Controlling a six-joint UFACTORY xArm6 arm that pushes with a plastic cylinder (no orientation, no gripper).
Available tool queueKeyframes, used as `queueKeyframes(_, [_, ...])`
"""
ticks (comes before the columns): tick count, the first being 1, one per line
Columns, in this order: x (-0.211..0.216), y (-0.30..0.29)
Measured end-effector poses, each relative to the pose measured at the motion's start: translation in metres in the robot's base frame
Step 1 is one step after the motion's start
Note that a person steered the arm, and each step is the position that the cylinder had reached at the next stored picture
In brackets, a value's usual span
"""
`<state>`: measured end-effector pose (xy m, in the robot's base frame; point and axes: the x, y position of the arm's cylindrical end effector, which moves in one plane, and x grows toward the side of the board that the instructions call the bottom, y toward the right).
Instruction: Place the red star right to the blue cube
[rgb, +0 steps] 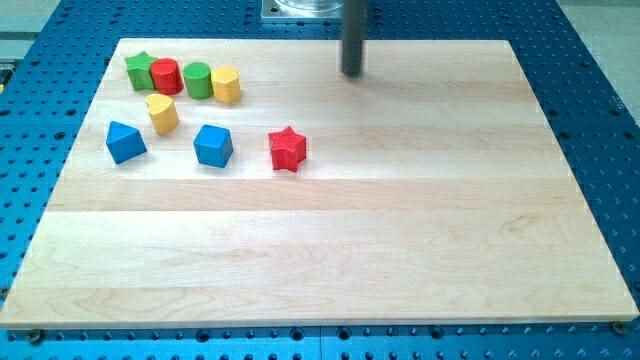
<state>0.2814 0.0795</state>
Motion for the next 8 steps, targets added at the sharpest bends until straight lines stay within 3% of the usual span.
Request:
queueKeyframes(2, [0.118,0.007])
queueKeyframes(3, [0.147,-0.045])
queueKeyframes(5, [0.146,-0.111])
queueKeyframes(8, [0.164,-0.153])
